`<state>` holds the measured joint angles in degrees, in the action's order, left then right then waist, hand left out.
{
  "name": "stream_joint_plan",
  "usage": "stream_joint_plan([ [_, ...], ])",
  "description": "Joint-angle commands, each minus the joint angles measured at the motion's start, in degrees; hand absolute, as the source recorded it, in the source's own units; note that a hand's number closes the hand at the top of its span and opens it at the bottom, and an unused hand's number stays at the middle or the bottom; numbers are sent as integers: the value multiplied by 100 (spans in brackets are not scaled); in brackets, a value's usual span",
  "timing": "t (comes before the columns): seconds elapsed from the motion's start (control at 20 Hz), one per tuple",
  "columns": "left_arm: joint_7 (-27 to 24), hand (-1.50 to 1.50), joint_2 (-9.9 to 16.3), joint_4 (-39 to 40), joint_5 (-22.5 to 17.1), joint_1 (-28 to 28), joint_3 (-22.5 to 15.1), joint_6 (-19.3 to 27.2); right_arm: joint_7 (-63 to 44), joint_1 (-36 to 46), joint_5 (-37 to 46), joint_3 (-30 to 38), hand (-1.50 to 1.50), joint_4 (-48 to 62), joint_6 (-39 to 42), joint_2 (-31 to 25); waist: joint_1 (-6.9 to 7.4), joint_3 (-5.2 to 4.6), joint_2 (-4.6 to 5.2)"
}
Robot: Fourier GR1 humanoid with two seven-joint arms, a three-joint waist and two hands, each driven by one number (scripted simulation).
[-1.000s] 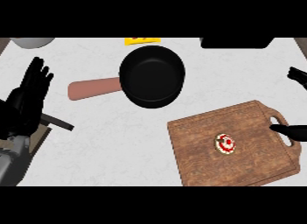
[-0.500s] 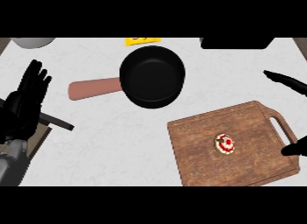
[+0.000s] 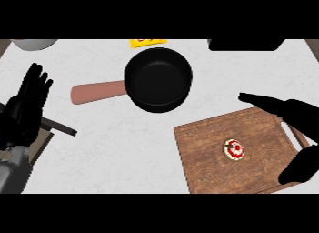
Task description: Pick the cupcake from the cutting board and place it in the pot
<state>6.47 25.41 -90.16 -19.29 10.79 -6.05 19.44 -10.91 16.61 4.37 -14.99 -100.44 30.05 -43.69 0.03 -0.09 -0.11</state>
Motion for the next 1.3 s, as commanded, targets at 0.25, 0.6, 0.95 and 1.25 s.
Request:
stream_joint_plan([
  [0.25, 359, 0, -371, 27, 379, 347, 190, -66, -1219, 229, 365, -65, -150, -321, 488, 1029, 6, 8, 11],
  [0.6, 47, 0, -341, -184, 359, -230, 512, -525, -1447, -509, 1313, -262, -150, -673, 434, 1232, -7, 6, 4],
  [0.95, 604, 0, -819, -724, 963, -305, 282, -181, -325, -536, 2292, -187, -150, 260, 248, 1703, 14, 10, 7],
  [1.25, 370, 0, -684, 28, 784, 55, 955, -876, -283, -450, 2718, -23, -150, 460, 485, 2018, 2, 9, 12],
])
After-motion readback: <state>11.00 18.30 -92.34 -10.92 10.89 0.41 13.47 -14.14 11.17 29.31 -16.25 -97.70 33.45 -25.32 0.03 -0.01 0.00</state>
